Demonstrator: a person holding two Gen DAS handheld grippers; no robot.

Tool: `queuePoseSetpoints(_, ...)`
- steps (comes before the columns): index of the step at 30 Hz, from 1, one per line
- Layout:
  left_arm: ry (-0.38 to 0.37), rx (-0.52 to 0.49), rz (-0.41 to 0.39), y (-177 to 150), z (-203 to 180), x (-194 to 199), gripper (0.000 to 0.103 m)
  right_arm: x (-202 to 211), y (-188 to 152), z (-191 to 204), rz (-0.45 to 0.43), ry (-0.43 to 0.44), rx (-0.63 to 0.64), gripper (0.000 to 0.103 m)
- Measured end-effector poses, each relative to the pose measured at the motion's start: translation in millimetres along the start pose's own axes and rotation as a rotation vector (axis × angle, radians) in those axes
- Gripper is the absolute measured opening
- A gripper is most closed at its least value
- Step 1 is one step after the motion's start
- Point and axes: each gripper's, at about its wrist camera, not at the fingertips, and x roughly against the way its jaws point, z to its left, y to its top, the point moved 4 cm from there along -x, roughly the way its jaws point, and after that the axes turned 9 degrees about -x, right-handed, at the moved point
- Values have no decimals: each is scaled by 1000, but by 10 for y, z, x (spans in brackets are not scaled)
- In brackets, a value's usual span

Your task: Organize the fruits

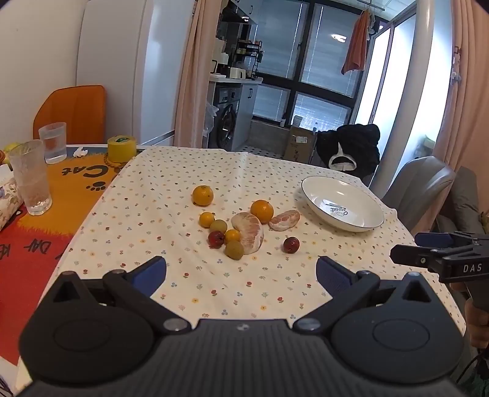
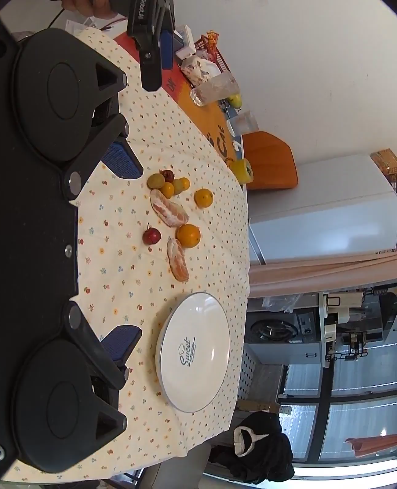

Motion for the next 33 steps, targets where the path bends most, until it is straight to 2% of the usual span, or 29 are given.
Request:
queuePoseSetpoints(13,5,2,-19,40,3,53,103,36,43,-85,-17,-19,-22,103)
queuePoseSetpoints(24,-51,14,-32,62,-21,92,103,64,45,-71,-25,-24,-10,103)
queuePoseSetpoints(33,-39,31,-46,80,43,125,103,57,56,-94,-22,-19,-28,103)
